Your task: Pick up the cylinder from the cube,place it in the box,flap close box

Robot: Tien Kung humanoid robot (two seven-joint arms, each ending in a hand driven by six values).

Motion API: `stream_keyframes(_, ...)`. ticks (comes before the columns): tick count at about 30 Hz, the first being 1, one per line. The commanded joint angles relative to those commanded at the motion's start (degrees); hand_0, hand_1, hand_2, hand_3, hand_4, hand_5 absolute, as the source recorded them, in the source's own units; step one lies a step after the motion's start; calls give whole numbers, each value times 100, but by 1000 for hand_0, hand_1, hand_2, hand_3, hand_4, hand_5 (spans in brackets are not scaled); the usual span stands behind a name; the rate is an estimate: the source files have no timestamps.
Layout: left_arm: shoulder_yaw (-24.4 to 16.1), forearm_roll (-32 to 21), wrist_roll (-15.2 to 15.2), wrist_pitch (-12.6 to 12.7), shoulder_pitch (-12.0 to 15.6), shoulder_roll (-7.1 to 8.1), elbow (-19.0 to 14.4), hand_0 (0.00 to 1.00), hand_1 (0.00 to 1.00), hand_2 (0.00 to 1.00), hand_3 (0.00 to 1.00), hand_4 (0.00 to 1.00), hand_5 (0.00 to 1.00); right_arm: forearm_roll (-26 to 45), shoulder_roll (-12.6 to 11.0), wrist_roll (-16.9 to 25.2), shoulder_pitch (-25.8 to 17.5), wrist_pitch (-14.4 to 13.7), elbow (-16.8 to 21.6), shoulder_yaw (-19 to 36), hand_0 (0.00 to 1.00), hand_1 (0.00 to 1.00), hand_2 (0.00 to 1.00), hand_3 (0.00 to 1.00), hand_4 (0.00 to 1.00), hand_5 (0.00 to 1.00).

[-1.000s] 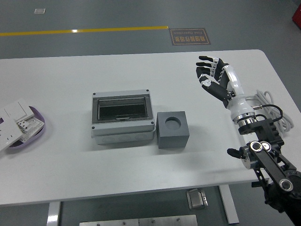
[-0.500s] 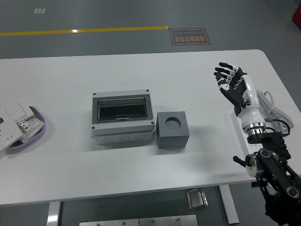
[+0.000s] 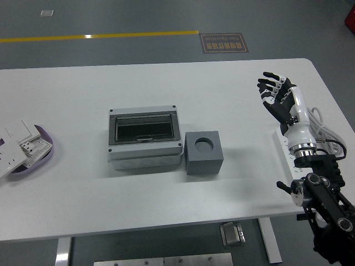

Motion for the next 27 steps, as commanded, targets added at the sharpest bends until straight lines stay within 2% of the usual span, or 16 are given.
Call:
stream_keyframes(10,-25,-74,12,33,-102,-58,0,598,582,559,605,660,281,-15,19,-14,-41,-26,36,377,702,660,643,669,634,246)
stream_keyframes(22,-25,-67,18,20,-166,-34,0,598,580,558,603,658,279,-82,67,-45,99,-46,-5,352,699,660,644,668,635,247)
stream_keyframes(27,-15,-91,2,12,-176,-28,0,598,582,558,603,658,279,19,85,-16,96,-38,-159,416,697,658,644,669,632,247)
